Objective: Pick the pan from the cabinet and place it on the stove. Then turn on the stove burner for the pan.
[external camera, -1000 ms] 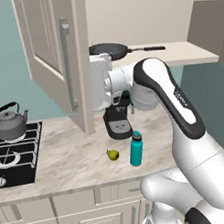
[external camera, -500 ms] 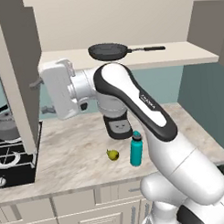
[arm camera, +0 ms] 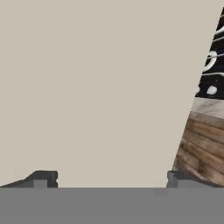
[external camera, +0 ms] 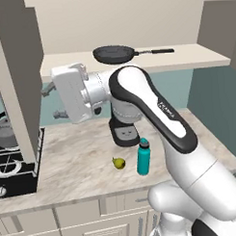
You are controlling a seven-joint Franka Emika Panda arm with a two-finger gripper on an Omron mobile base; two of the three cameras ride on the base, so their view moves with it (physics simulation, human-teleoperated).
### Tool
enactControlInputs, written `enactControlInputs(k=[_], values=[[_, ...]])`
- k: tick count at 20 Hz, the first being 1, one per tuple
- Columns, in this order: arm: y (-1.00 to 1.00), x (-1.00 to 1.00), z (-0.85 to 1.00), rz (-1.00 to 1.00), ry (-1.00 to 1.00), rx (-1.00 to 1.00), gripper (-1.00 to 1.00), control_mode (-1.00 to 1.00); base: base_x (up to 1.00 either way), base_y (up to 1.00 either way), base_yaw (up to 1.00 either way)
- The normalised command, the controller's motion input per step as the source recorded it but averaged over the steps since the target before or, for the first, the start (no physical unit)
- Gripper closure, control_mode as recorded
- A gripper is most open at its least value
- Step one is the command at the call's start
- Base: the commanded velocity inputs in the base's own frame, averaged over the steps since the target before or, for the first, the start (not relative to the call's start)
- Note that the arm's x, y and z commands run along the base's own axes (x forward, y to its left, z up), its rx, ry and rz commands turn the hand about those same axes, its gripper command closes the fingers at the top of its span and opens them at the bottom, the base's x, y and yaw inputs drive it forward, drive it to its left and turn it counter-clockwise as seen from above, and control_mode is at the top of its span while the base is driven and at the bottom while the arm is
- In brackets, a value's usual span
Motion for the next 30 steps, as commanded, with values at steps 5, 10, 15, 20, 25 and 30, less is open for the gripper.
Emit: enactControlInputs(k=[5,10,15,20,25,30], values=[[-0.79,-0.01,0.04,-0.08,-0.15,-0.02,-1.0,-1.0,0.0,0.0,0.0],[-0.83,0.0,0.03,-0.1,-0.15,-0.01,-1.0,-1.0,0.0,0.0,0.0],[-0.78,0.0,0.02,-0.13,-0.19,-0.02,-1.0,-1.0,0.0,0.0,0.0],[-0.73,0.0,0.11,-0.22,-0.15,-0.02,-1.0,-1.0,0.0,0.0,0.0],[-0.62,0.2,0.25,-0.19,-0.11,-0.03,-1.0,-1.0,0.0,0.0,0.0],[-0.55,0.36,0.28,-0.13,-0.07,-0.05,-1.0,-1.0,0.0,0.0,0.0]])
